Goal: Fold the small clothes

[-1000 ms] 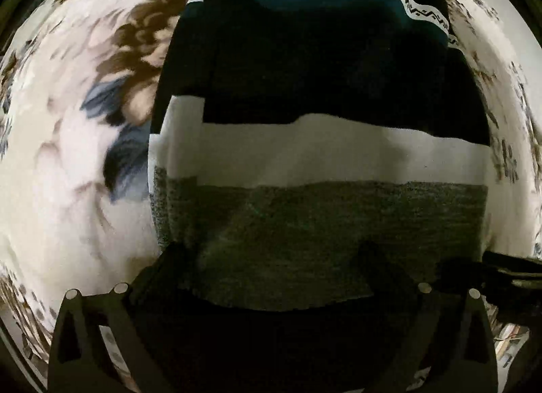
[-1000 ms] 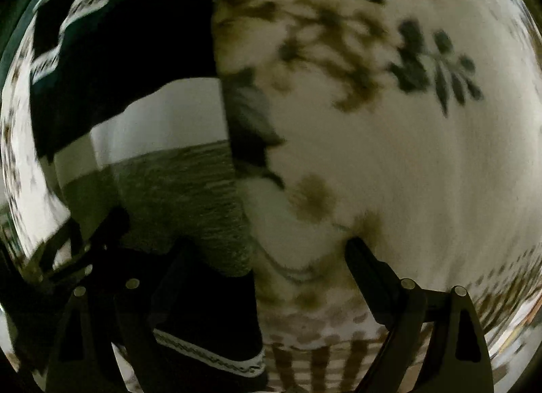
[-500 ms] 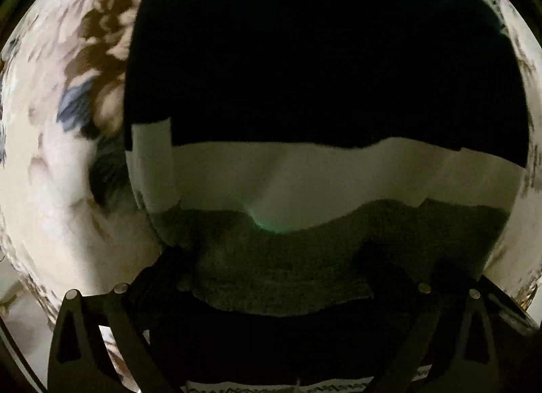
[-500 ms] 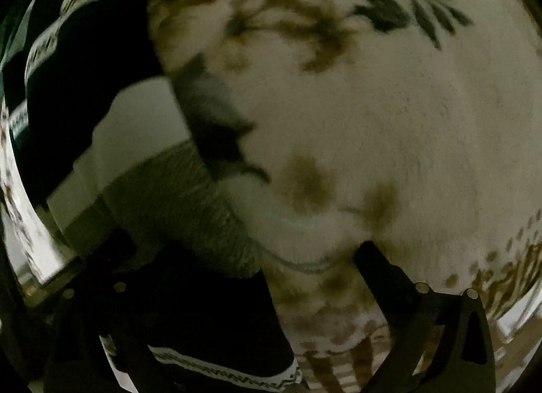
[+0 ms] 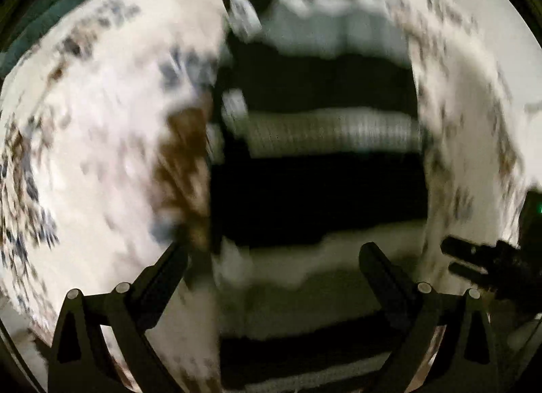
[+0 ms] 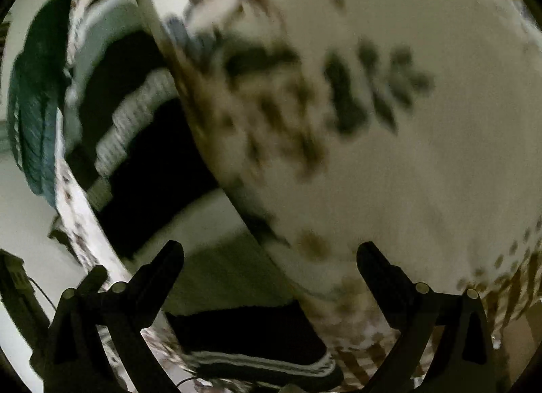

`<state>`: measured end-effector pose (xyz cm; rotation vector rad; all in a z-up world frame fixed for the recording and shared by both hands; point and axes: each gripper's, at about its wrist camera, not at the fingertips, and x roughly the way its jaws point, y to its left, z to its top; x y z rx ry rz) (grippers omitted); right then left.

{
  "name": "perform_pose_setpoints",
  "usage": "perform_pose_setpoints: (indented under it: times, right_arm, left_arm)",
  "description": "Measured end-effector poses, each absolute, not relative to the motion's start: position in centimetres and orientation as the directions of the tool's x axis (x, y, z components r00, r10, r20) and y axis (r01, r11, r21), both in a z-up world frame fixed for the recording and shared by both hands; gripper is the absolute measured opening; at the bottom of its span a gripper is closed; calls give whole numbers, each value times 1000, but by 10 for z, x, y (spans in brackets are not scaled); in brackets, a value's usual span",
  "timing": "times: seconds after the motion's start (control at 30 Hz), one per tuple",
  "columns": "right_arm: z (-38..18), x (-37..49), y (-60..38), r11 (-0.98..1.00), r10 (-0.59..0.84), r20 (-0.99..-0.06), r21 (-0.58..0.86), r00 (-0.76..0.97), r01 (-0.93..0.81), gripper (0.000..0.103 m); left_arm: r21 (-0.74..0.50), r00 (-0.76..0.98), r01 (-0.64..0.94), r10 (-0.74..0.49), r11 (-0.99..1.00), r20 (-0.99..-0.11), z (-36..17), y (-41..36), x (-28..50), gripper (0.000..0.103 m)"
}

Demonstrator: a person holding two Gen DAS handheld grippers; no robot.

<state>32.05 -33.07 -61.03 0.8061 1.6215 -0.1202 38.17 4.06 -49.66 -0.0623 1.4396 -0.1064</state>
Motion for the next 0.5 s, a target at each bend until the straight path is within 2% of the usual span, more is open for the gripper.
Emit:
perform_pose_setpoints:
  times: [0.17, 0.3, 0.4, 0.43, 0.47, 0.5]
  right_arm:
    - [-584, 411, -352, 750, 425, -900, 410, 95, 519, 103]
    - [-587, 507, -359, 800, 407, -906, 415, 116, 433, 103]
    - [-597, 580, -348, 813, 410, -903, 426, 128, 397, 103]
    - [-601, 598, -345, 812, 414, -900, 432, 135, 392, 103]
    - [-606, 619, -342, 812, 418, -897, 440, 143, 384, 103]
    - [-611, 637, -336, 810, 422, -895, 445, 147, 382, 102]
  left_arm:
    - [-139, 266, -29, -126, 990, -956, -489, 68, 471, 103]
    - [-154, 334, -49, -129, 987, -934, -501, 77, 550, 100]
    - [-145, 314, -33, -128, 989, -941, -521, 75, 604, 79]
    - [-125, 298, -20, -113, 992, -948, -531, 72, 621, 60]
    - [-128, 290, -12, -119, 992, -950, -534, 69, 633, 26]
    - [-152, 272, -2, -146, 988, -951, -538, 71, 645, 17]
